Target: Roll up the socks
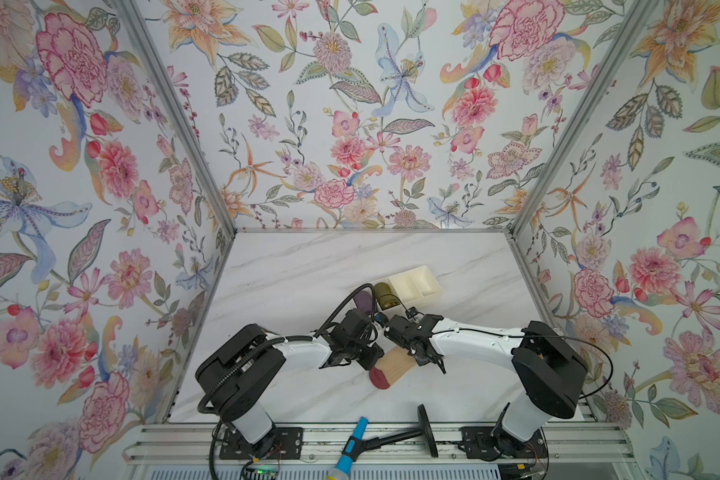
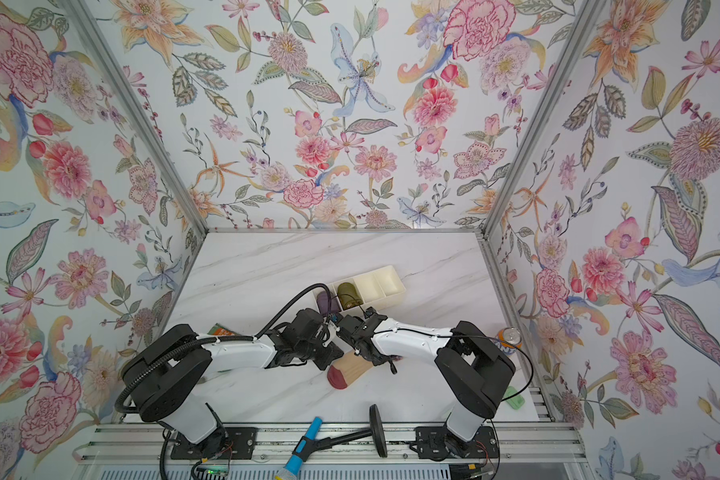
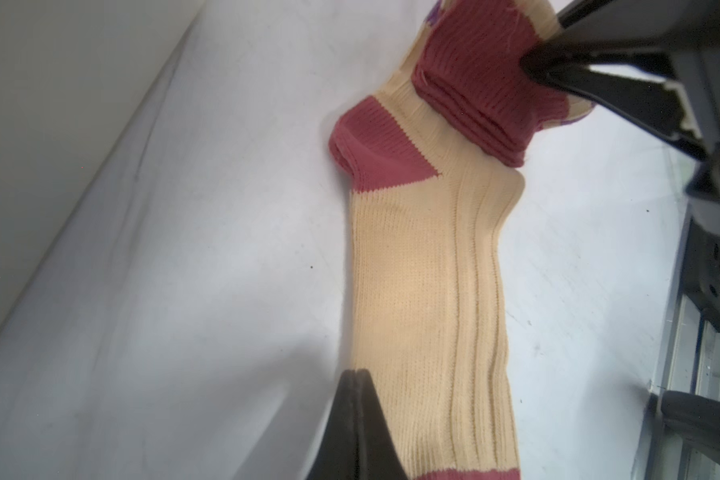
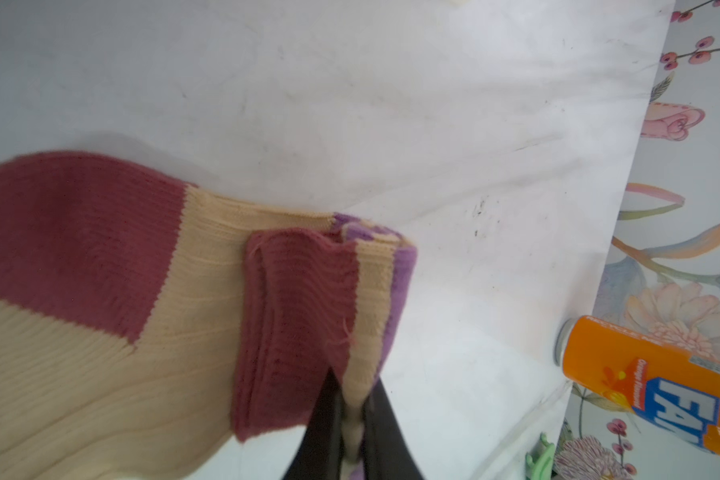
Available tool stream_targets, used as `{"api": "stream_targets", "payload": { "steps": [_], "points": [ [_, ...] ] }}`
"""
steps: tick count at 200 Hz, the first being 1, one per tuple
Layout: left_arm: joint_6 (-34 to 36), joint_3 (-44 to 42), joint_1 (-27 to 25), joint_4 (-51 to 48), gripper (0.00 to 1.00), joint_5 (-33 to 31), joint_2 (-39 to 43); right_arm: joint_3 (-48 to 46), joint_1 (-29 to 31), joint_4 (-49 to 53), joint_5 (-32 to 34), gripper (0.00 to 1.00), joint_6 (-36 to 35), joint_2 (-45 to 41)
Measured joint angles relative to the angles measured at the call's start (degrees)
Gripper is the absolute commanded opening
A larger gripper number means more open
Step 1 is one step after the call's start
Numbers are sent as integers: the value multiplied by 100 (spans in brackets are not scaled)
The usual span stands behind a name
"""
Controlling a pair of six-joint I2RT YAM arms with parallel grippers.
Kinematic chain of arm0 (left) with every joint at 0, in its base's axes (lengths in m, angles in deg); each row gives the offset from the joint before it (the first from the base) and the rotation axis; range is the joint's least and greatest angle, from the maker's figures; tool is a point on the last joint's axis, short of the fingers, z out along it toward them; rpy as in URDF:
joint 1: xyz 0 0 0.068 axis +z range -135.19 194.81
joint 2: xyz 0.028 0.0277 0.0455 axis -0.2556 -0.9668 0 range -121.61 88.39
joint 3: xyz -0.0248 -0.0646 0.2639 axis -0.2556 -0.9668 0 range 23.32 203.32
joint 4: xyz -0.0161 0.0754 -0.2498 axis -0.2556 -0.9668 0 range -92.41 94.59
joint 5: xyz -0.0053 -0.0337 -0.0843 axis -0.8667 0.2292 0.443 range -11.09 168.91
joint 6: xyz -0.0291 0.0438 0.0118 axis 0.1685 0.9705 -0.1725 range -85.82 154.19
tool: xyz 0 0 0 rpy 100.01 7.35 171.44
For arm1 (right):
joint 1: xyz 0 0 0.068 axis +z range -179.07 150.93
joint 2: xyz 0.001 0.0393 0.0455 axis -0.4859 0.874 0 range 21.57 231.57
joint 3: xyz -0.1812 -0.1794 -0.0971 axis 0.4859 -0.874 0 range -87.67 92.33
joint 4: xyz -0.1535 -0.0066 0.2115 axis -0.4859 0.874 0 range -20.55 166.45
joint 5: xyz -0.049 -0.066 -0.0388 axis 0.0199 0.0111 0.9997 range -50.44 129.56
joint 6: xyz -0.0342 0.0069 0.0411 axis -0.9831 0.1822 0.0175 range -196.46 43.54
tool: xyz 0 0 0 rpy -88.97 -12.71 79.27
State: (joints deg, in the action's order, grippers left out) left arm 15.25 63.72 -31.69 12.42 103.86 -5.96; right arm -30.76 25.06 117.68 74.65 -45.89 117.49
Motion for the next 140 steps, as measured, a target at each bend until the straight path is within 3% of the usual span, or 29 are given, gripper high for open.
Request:
{"api": "stream_targets", "payload": {
  "steps": [140],
  "points": [
    [-393,-275,11,634,2,229,-175,262,664,66,400,12,142,505]
  ]
}}
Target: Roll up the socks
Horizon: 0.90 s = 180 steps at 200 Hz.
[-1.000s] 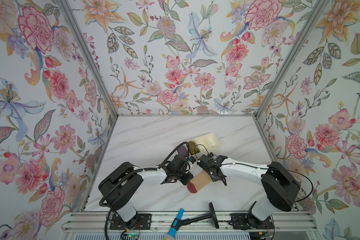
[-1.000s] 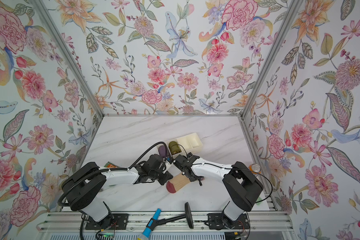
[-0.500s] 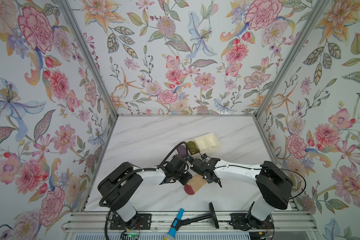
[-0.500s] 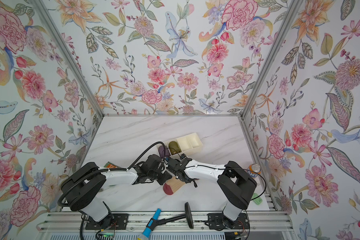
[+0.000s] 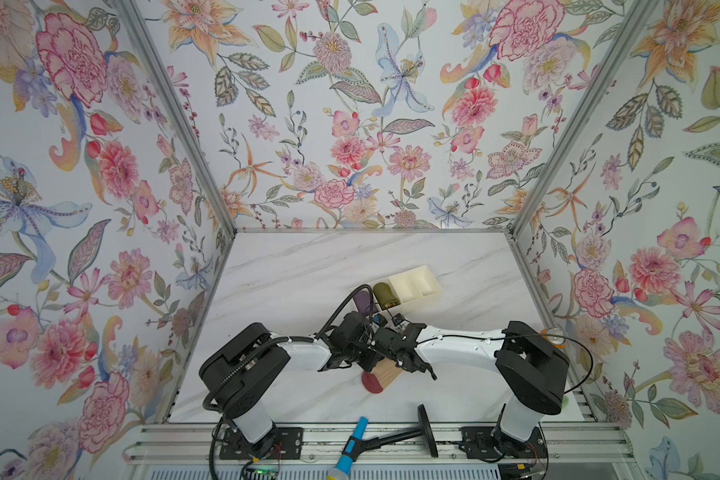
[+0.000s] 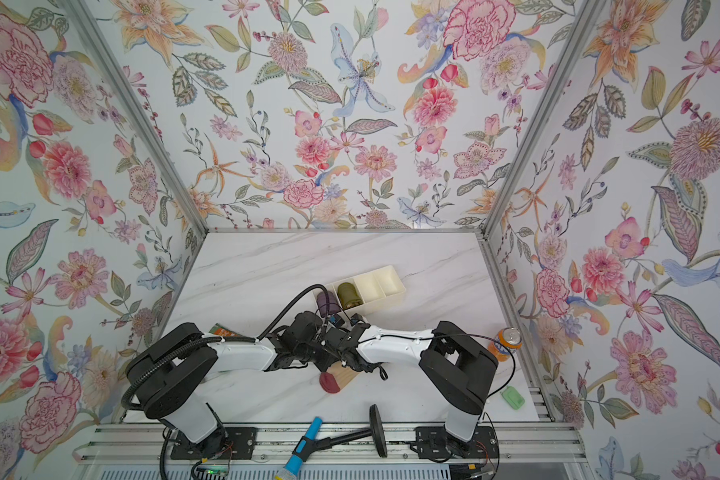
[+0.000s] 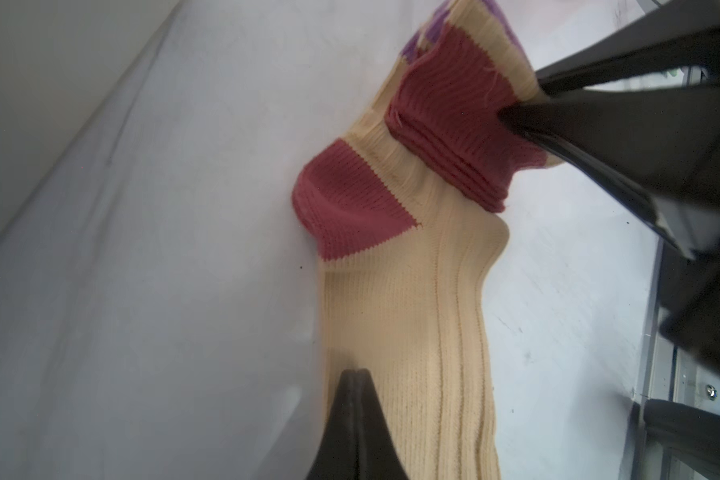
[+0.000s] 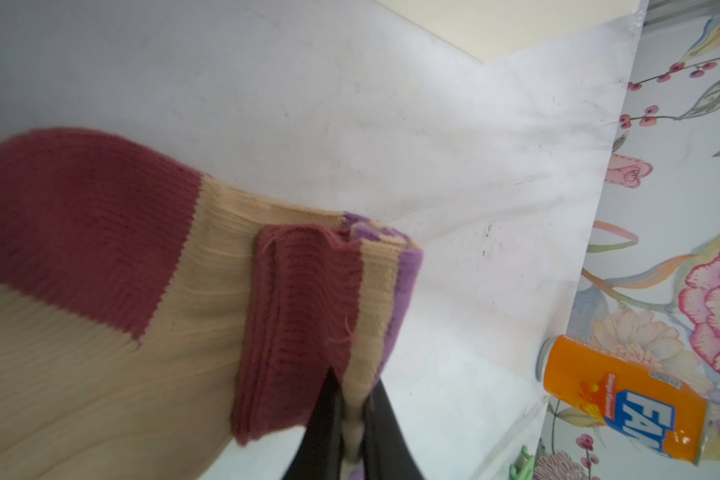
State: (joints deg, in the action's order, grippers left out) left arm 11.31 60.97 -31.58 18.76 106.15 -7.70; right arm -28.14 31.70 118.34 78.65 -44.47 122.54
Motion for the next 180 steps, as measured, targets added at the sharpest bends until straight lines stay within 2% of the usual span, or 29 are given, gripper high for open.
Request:
{"api": "stream_targets", "payload": {
  "steps": [68,180],
  "points": [
    [-79,-26,2,223,1,116,-101,22,131,-2,101,19,31,94],
    [-142,-13,17,216,1,125,-109,-210,286,-625,-289,17,-426,-514]
  ]
}}
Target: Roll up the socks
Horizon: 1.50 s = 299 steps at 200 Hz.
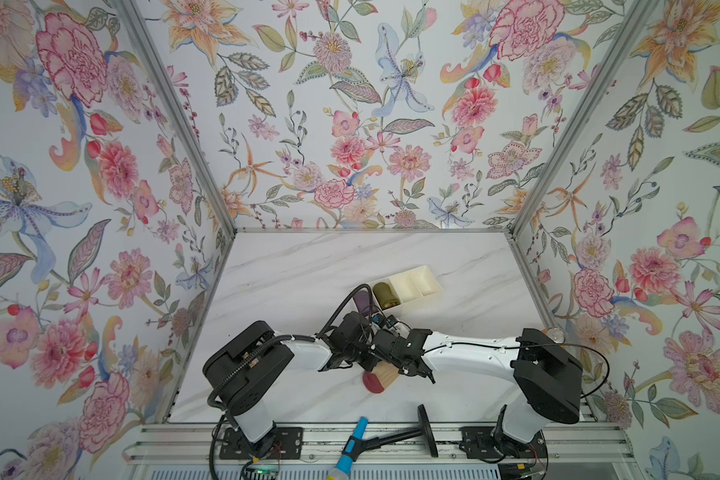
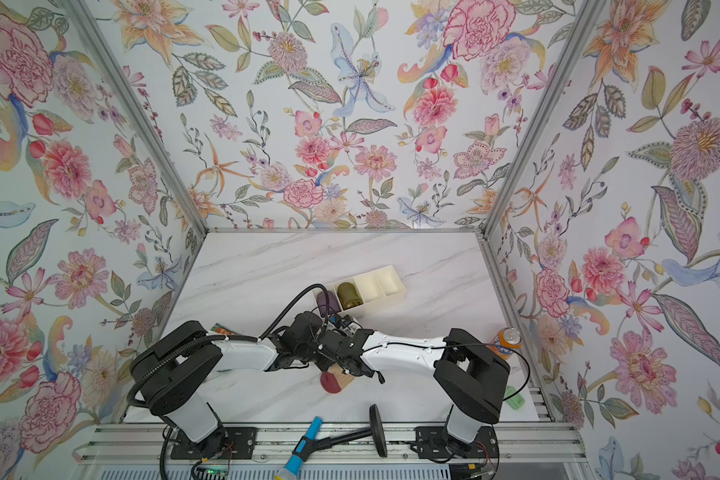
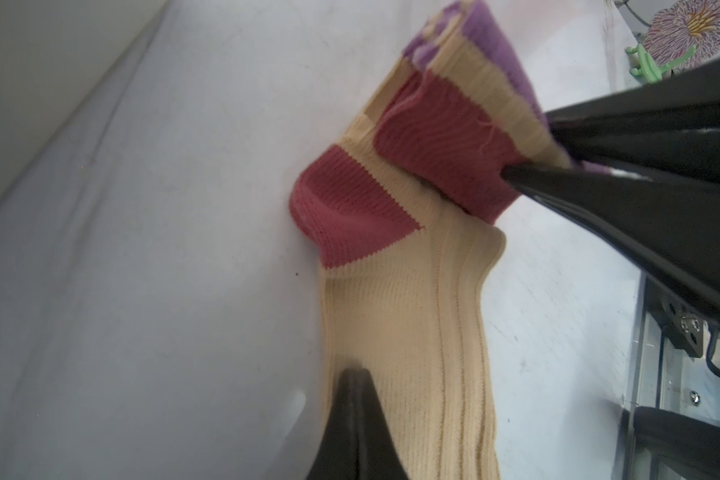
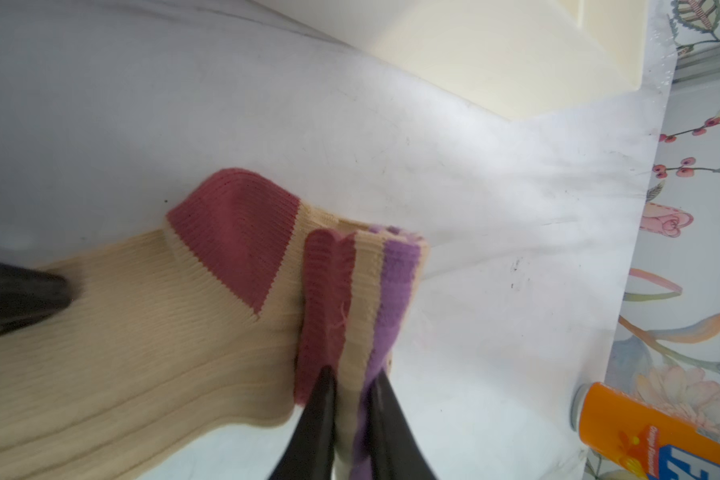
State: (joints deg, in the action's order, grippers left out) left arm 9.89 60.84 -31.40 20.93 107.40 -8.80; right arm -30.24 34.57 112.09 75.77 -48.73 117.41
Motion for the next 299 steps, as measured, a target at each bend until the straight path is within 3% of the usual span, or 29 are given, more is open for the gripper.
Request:
{"api": "stream_targets", "payload": {
  "steps": [63,125,233,299],
  "points": [
    [-22,17,48,-17,1,-42,0,-17,0,-111,-229,18,-116,125],
    [-31,66,74,-39,1,-39,-35,-282,-37,-603,-765,25,-313,42],
    [52,81,72,-68,0,-37,-35,-1185,-1294,-2221,-3077,29,-522,-986],
    [136,127,68,-168,0,-31,-33,-1985,-2175,-3287,-4478,28,-116,-1652]
  ]
}}
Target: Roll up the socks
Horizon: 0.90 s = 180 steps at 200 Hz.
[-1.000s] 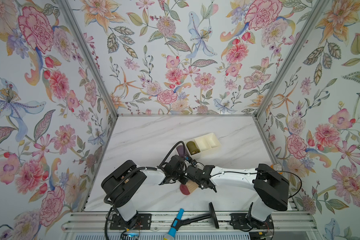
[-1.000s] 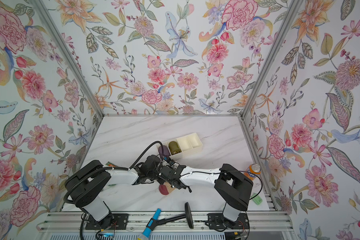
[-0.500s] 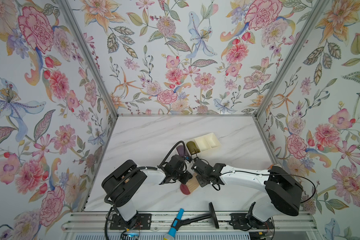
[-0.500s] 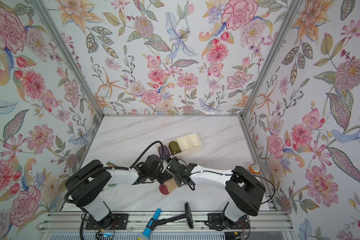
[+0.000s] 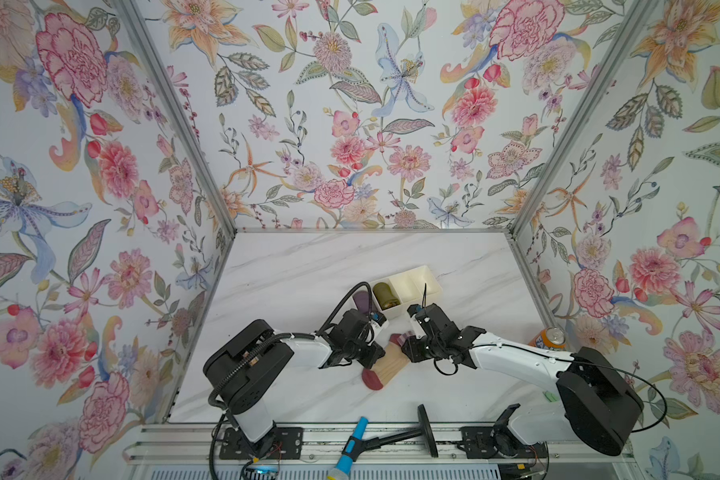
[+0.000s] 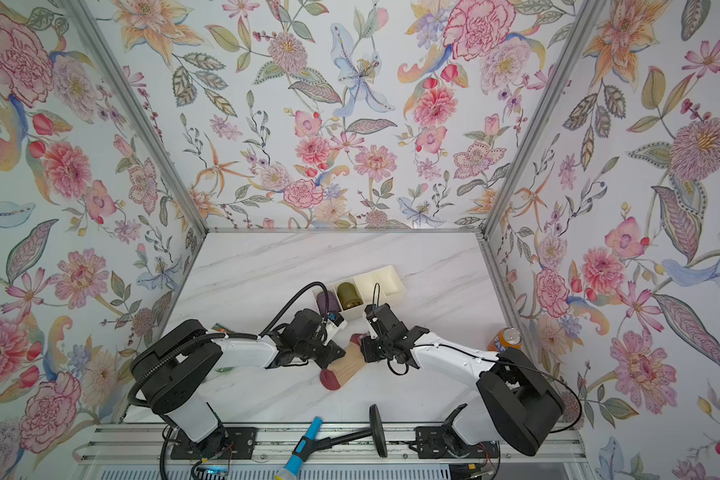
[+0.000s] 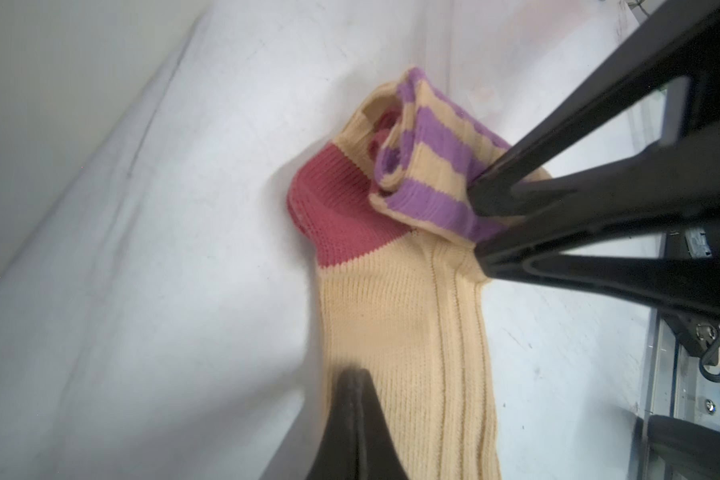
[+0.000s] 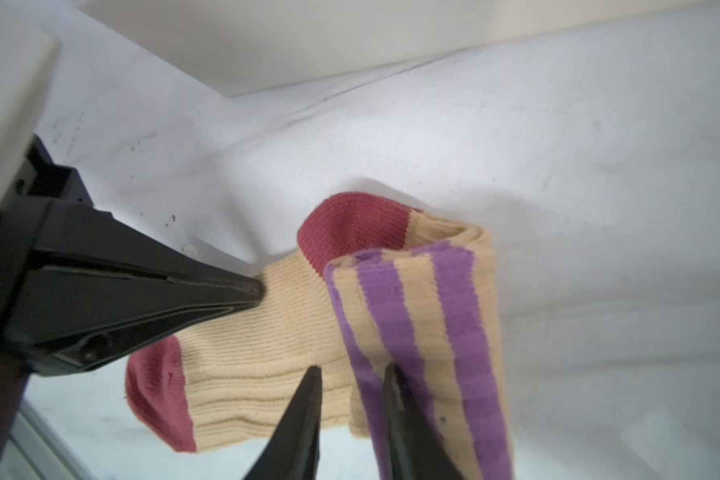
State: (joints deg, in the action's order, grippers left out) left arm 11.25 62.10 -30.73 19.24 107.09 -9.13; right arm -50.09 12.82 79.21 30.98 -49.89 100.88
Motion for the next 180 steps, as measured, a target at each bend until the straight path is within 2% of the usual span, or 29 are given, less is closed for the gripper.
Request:
{"api": "stream_targets", "payload": {
  "steps": [50,110,180],
  "points": [
    [26,79,-162,-249,0,-2,59,-101,-149,-452,-328,23,284,11],
    [66,210,-428,-535,0,-17,101,-107,-149,-726,-348,20,546,195],
    [105,337,-444,-715,0,-52,313,-225,-251,-970,-323,19,776,348]
  ]
}}
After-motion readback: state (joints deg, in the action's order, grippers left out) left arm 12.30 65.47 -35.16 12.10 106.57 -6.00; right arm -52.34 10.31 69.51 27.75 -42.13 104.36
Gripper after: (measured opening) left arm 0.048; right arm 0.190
